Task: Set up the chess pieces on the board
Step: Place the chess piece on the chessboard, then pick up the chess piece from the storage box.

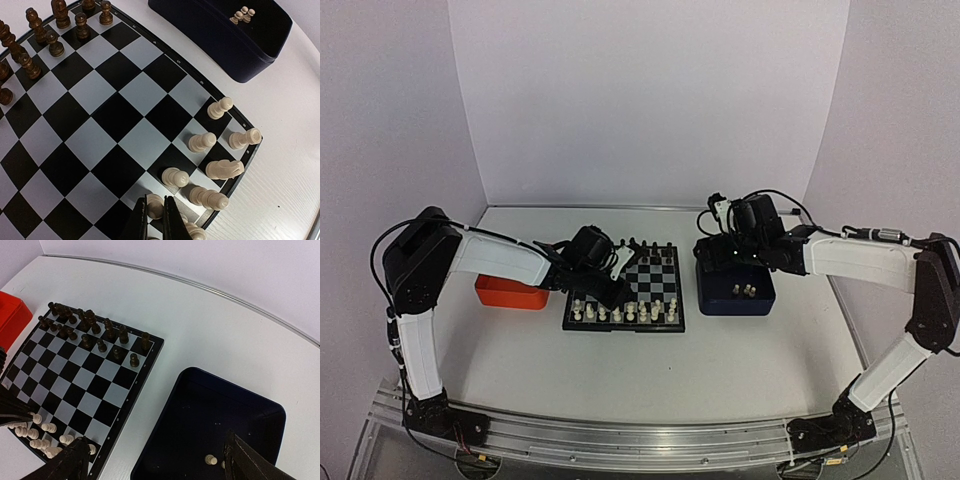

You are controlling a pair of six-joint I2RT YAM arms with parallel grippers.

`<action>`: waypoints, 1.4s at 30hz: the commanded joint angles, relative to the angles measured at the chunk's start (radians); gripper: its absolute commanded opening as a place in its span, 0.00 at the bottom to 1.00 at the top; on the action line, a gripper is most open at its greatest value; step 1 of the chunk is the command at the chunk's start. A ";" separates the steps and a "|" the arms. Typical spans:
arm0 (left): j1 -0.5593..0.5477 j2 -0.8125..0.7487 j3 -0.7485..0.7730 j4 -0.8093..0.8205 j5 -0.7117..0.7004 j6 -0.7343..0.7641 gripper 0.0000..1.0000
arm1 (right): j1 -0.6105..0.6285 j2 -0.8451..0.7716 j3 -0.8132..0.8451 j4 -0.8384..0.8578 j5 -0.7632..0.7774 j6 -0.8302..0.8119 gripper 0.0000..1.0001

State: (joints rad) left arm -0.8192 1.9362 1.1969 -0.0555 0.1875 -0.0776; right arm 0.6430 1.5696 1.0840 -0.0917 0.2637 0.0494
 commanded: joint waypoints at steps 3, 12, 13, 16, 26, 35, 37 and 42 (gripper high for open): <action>-0.005 0.018 0.051 -0.022 -0.003 0.009 0.06 | -0.002 -0.045 0.002 -0.002 0.030 0.004 0.88; -0.005 0.024 0.069 -0.017 0.004 0.009 0.17 | -0.003 -0.047 0.000 -0.002 0.037 0.005 0.88; -0.005 0.024 0.071 -0.015 0.004 0.009 0.17 | -0.003 -0.046 0.001 -0.002 0.036 0.005 0.88; -0.004 0.021 0.075 -0.012 0.011 0.006 0.17 | -0.003 -0.043 0.001 -0.002 0.037 0.004 0.88; -0.005 -0.027 0.122 -0.013 -0.059 -0.029 0.36 | -0.003 -0.042 0.007 -0.004 0.059 0.004 0.89; -0.005 -0.164 0.219 -0.026 -0.263 -0.157 1.00 | -0.137 -0.035 0.067 -0.259 -0.032 0.205 0.91; -0.005 -0.191 0.226 -0.023 -0.292 -0.178 1.00 | -0.207 0.001 0.108 -0.370 -0.145 0.285 0.91; -0.005 -0.265 0.171 0.033 -0.425 -0.214 1.00 | -0.272 0.107 0.163 -0.512 -0.240 0.322 0.88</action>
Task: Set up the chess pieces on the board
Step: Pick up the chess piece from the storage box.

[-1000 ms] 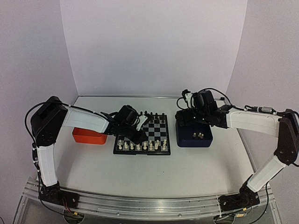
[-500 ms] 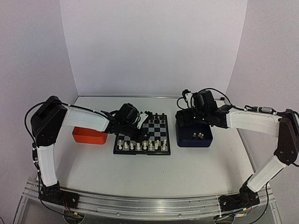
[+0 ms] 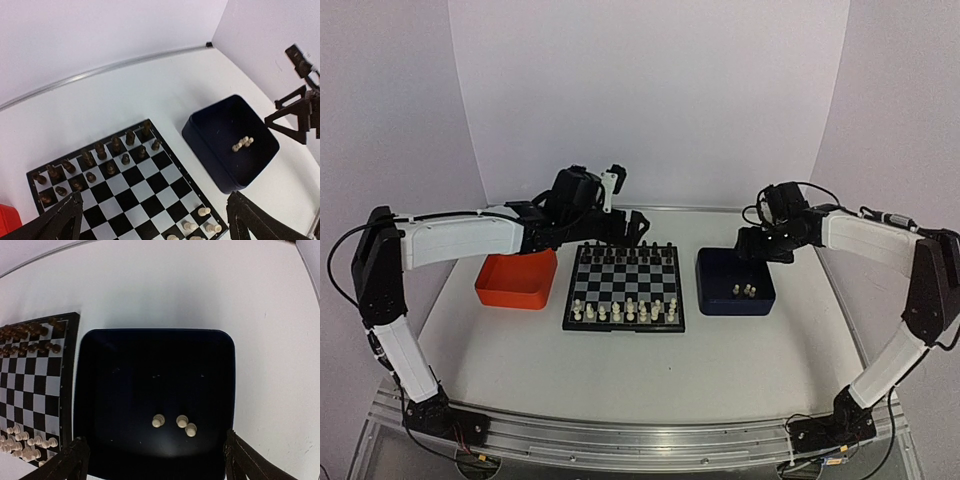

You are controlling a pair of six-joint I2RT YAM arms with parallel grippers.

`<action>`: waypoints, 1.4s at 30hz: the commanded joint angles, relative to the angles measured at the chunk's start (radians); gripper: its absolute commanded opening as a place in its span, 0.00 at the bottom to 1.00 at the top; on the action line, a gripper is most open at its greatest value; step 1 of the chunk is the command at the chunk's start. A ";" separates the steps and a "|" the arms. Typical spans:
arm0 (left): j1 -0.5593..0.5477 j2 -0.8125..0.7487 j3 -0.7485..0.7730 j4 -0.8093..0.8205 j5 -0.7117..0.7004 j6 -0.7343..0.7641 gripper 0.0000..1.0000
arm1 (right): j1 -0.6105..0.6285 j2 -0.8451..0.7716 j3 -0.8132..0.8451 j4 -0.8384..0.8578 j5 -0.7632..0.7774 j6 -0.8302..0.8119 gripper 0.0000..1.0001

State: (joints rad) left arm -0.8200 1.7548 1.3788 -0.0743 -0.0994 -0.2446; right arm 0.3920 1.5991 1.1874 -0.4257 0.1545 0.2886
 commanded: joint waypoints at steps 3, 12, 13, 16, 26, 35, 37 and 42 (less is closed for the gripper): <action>-0.004 -0.092 -0.033 0.055 -0.175 -0.058 1.00 | -0.021 0.120 0.089 -0.200 -0.156 0.065 0.85; -0.004 -0.068 -0.035 0.022 -0.171 -0.094 1.00 | -0.021 0.275 0.212 -0.266 -0.189 0.001 0.62; -0.004 -0.067 -0.035 0.023 -0.167 -0.096 1.00 | -0.021 0.291 0.224 -0.267 -0.190 -0.003 0.59; -0.004 -0.068 -0.039 0.026 -0.158 -0.100 1.00 | -0.022 0.340 0.255 -0.271 -0.181 -0.019 0.53; -0.004 -0.079 -0.053 0.014 -0.165 -0.124 1.00 | -0.021 0.471 0.342 -0.278 -0.121 -0.064 0.39; -0.004 -0.098 -0.070 0.005 -0.191 -0.133 1.00 | -0.022 0.477 0.325 -0.309 -0.107 -0.051 0.25; -0.004 -0.096 -0.069 0.005 -0.191 -0.131 1.00 | -0.022 0.465 0.312 -0.315 -0.101 -0.048 0.21; -0.004 -0.087 -0.066 0.012 -0.185 -0.120 1.00 | -0.021 0.426 0.301 -0.319 -0.111 -0.052 0.00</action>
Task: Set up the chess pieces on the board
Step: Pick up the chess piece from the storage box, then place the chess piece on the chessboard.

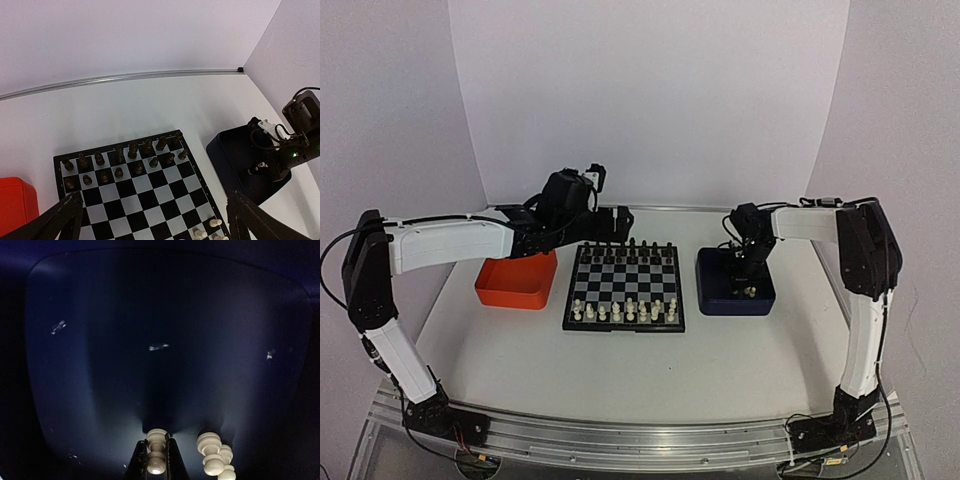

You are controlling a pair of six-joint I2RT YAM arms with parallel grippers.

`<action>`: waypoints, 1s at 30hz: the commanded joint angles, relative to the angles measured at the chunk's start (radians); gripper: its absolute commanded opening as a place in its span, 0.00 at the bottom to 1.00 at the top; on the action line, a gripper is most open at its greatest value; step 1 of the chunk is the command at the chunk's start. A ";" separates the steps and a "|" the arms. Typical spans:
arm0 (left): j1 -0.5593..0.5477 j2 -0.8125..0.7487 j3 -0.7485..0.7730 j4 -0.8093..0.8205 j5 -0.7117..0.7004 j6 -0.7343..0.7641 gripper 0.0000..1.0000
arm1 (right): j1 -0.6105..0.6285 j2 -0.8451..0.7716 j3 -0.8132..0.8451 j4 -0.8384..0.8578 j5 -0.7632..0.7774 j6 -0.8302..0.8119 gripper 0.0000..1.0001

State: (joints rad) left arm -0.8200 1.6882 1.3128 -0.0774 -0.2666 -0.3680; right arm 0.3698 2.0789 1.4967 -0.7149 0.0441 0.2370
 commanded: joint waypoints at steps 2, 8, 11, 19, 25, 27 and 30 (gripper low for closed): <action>-0.004 -0.018 0.000 0.018 -0.013 0.009 1.00 | 0.000 -0.081 -0.005 -0.030 -0.004 -0.003 0.00; -0.004 -0.012 -0.001 0.037 0.072 0.056 1.00 | 0.000 -0.183 0.017 -0.037 -0.062 -0.023 0.00; -0.004 -0.007 0.000 0.042 0.123 0.084 1.00 | 0.001 -0.228 0.024 -0.038 -0.149 -0.041 0.00; -0.003 -0.026 -0.017 0.028 0.085 0.068 1.00 | 0.147 -0.260 0.125 -0.042 -0.234 -0.190 0.00; 0.016 -0.065 -0.057 -0.040 -0.082 -0.046 1.00 | 0.288 -0.124 0.294 -0.049 -0.295 -0.218 0.00; 0.036 -0.080 -0.076 -0.061 -0.088 -0.085 1.00 | 0.321 -0.071 0.354 -0.053 -0.293 -0.214 0.00; 0.069 -0.104 -0.113 -0.080 -0.090 -0.133 1.00 | 0.365 0.012 0.438 -0.060 -0.285 -0.214 0.00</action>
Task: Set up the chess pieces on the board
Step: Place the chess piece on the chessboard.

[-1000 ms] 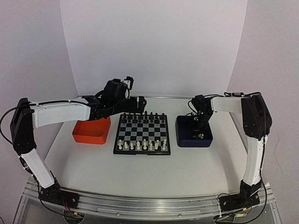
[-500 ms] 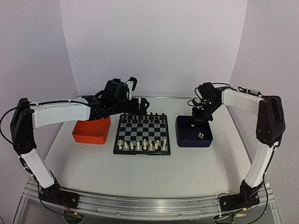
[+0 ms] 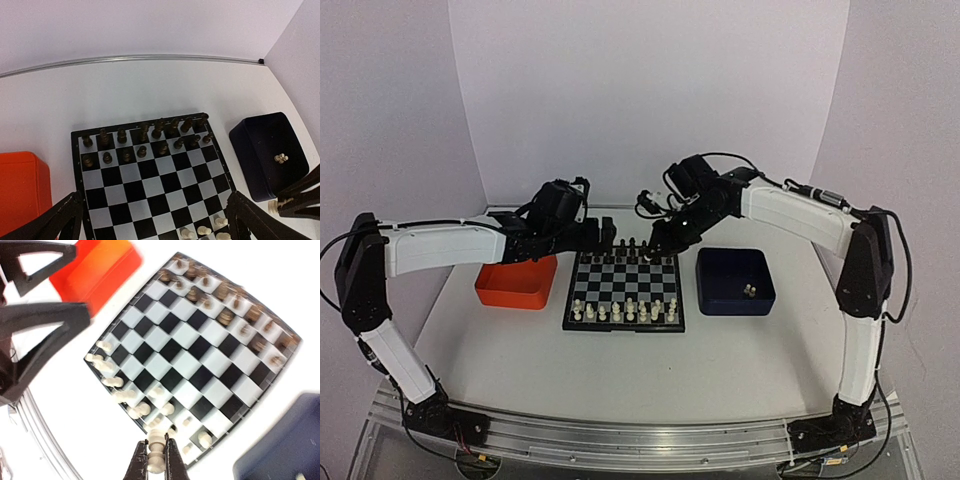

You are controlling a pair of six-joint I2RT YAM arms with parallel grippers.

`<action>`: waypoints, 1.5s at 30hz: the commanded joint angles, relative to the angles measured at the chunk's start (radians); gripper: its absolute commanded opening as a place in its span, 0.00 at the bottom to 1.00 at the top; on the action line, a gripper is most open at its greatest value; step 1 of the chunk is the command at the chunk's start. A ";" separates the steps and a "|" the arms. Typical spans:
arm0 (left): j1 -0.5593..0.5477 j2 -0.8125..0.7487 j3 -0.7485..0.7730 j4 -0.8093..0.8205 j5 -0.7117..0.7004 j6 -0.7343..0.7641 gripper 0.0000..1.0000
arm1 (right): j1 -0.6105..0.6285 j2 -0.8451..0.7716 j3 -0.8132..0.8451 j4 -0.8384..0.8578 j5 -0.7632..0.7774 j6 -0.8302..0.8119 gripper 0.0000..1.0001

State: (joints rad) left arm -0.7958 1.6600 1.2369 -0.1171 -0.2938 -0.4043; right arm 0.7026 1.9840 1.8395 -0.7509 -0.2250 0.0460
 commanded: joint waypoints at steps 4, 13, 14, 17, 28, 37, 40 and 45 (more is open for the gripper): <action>0.074 -0.102 -0.076 -0.052 -0.074 -0.144 1.00 | 0.096 0.202 0.198 -0.042 0.023 -0.036 0.00; 0.102 -0.109 -0.096 -0.087 -0.076 -0.168 1.00 | 0.171 0.396 0.367 -0.103 0.117 -0.080 0.00; 0.103 -0.111 -0.099 -0.087 -0.074 -0.168 1.00 | 0.174 0.410 0.383 -0.110 0.130 -0.083 0.00; 0.103 -0.119 -0.105 -0.086 -0.067 -0.169 1.00 | 0.178 0.448 0.422 -0.125 0.158 -0.091 0.00; 0.105 -0.130 -0.126 -0.083 -0.067 -0.181 1.00 | 0.181 0.504 0.465 -0.202 0.183 -0.118 0.00; 0.106 -0.121 -0.124 -0.078 -0.047 -0.194 1.00 | 0.182 0.538 0.486 -0.213 0.167 -0.118 0.00; 0.105 -0.123 -0.127 -0.079 -0.042 -0.202 1.00 | 0.183 0.546 0.492 -0.212 0.160 -0.115 0.00; 0.106 -0.128 -0.131 -0.076 -0.034 -0.206 1.00 | 0.183 0.555 0.507 -0.211 0.159 -0.111 0.02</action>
State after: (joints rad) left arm -0.6964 1.5749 1.1160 -0.1935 -0.3359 -0.5931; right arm 0.8825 2.5237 2.2984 -0.9411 -0.0528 -0.0577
